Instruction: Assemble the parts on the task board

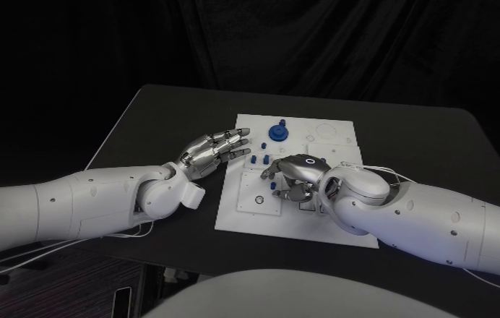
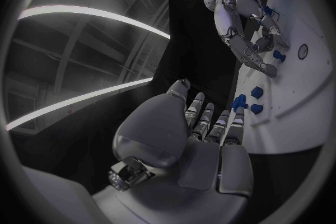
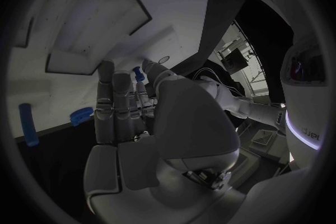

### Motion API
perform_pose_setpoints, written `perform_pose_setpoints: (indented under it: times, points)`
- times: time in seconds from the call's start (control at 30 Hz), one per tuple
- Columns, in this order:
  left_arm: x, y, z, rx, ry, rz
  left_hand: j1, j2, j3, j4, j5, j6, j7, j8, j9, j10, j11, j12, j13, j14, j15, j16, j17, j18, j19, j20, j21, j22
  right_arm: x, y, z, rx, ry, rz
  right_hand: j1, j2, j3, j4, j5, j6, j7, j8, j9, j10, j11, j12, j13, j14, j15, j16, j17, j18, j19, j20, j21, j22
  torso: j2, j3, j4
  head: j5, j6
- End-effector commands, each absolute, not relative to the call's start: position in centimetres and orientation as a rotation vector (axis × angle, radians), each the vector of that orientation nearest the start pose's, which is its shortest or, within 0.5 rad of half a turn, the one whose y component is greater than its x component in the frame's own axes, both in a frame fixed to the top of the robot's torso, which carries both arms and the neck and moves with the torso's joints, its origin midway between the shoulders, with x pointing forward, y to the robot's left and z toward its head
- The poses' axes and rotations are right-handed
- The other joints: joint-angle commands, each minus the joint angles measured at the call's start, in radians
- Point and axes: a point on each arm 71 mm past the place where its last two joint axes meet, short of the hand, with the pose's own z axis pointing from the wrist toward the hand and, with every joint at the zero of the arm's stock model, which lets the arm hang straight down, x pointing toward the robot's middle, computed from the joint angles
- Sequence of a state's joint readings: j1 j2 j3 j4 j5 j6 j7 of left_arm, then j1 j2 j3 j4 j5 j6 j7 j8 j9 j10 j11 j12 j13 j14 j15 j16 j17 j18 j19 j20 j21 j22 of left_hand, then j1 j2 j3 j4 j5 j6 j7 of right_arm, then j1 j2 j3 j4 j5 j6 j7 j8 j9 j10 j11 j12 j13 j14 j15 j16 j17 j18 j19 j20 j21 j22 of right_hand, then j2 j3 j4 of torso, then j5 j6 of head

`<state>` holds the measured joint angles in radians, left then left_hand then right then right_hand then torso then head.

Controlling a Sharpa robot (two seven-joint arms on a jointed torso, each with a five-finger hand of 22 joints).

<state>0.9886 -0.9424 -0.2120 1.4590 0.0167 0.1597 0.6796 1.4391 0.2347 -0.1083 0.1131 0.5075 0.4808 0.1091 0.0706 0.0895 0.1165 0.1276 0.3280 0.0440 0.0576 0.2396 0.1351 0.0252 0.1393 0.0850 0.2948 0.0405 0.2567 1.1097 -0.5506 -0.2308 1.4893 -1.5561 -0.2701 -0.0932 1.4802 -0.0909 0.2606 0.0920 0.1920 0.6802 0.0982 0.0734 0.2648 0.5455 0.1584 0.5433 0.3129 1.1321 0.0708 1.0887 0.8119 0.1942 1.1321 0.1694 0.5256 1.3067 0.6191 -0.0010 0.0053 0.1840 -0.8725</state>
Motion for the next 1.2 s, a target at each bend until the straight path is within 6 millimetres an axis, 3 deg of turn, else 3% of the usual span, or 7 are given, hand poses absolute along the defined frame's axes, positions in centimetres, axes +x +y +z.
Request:
perform_pose_setpoints:
  times: [0.03, 0.2, 0.33, 0.57, 0.67, 0.8, 1.2]
  points:
    - [40.5, 26.4, -30.5, -1.204, 1.426, -1.919, -0.009, 0.002, 0.006, 0.001, -0.006, 0.002, 0.007, 0.001, 0.001, -0.004, -0.003, -0.004, -0.001, -0.003, 0.006, 0.003, 0.001, -0.021, 0.008, -0.001, 0.005, 0.0, 41.4, -7.1, -28.9, -0.484, 1.857, 0.813, 0.004, -0.01, -0.013, 0.002, -0.007, -0.01, 0.0, 0.0, -0.009, -0.041, 0.003, 0.012, 0.002, -0.011, 0.0, -0.001, -0.011, -0.016, -0.011, 0.001, -0.009, 0.025, 0.0, 0.0003, -0.0001, 0.0, 0.0]
    - [40.5, 26.6, -30.5, -1.205, 1.424, -1.914, -0.009, 0.002, 0.006, 0.001, -0.006, 0.002, 0.007, 0.001, 0.001, -0.004, -0.003, -0.004, -0.001, -0.003, 0.006, 0.003, 0.001, -0.021, 0.008, -0.001, 0.005, 0.0, 41.4, -7.8, -27.5, -0.467, 1.78, 0.827, 0.008, -0.013, -0.021, 0.006, -0.004, -0.006, 0.002, 0.005, -0.014, -0.064, 0.005, 0.021, 0.001, -0.021, -0.002, -0.004, -0.024, -0.015, -0.015, 0.0, -0.017, 0.023, 0.0, 0.0002, 0.0003, -0.006, 0.0]
    - [40.4, 26.8, -30.4, -1.205, 1.419, -1.911, -0.009, 0.002, 0.006, 0.0, -0.005, 0.003, 0.006, 0.002, 0.001, -0.004, -0.003, -0.004, -0.001, -0.003, 0.007, 0.004, 0.001, -0.021, 0.008, -0.001, 0.005, -0.001, 41.7, -9.0, -25.3, -0.45, 1.715, 0.826, 0.026, -0.01, -0.022, 0.004, 0.029, 0.007, 0.007, 0.016, -0.019, -0.072, 0.003, 0.041, 0.001, -0.016, -0.004, 0.006, -0.024, -0.016, -0.008, -0.002, -0.009, 0.027, -0.001, 0.001, -0.0009, -0.008, 0.0]
    - [40.2, 26.9, -30.2, -1.197, 1.395, -1.915, -0.009, -0.001, 0.011, -0.004, -0.004, 0.012, 0.003, 0.005, 0.003, 0.002, 0.0, 0.005, 0.001, 0.001, 0.008, 0.009, 0.002, -0.022, 0.012, -0.001, 0.006, 0.004, 42.3, -12.5, -21.4, -0.441, 1.676, 0.752, 0.032, 0.004, -0.02, 0.01, 0.068, 0.047, 0.025, 0.038, -0.027, -0.049, 0.0, 0.064, -0.012, 0.03, -0.001, 0.048, 0.01, -0.029, 0.04, -0.001, 0.073, 0.045, -0.003, 0.0007, -0.0011, -0.031, 0.0]
    - [40.2, 26.9, -30.2, -1.195, 1.389, -1.916, -0.013, -0.004, 0.014, -0.007, -0.002, 0.022, 0.003, 0.008, 0.005, 0.008, -0.001, 0.013, 0.002, 0.006, 0.007, 0.016, 0.003, -0.023, 0.017, -0.002, 0.009, 0.009, 42.4, -14.0, -20.7, -0.441, 1.686, 0.704, 0.029, 0.006, -0.021, 0.014, 0.072, 0.061, 0.019, 0.042, -0.036, -0.057, -0.001, 0.041, -0.039, 0.073, -0.008, 0.079, 0.042, -0.037, 0.082, -0.005, 0.141, 0.058, -0.003, 0.0008, -0.0002, -0.044, 0.0]
    - [40.2, 26.9, -30.1, -1.194, 1.384, -1.917, -0.013, -0.004, 0.015, -0.007, 0.0, 0.023, 0.003, 0.009, 0.005, 0.009, -0.001, 0.016, 0.002, 0.007, 0.006, 0.018, 0.003, -0.023, 0.018, -0.002, 0.009, 0.01, 42.9, -16.1, -20.4, -0.429, 1.71, 0.63, 0.025, 0.006, -0.026, 0.018, 0.067, 0.067, -0.006, 0.03, -0.057, -0.071, -0.006, -0.012, -0.096, 0.131, -0.032, 0.109, 0.081, -0.048, 0.135, -0.027, 0.218, 0.073, -0.002, -0.0005, 0.0009, -0.059, 0.0]
    - [40.2, 26.5, -30.1, -1.193, 1.385, -1.931, -0.014, -0.003, 0.02, -0.01, 0.005, 0.023, 0.002, 0.009, 0.005, 0.011, 0.002, 0.016, 0.002, 0.008, 0.006, 0.018, 0.003, -0.023, 0.019, -0.002, 0.009, 0.008, 44.5, -19.5, -22.6, -0.384, 1.754, 0.522, 0.008, -0.006, -0.054, 0.06, -0.006, 0.076, -0.015, 0.012, -0.092, -0.058, -0.008, -0.072, -0.189, 0.138, -0.037, 0.087, 0.052, -0.049, 0.142, -0.033, 0.198, 0.068, 0.001, -0.0012, 0.0011, -0.07, 0.0]
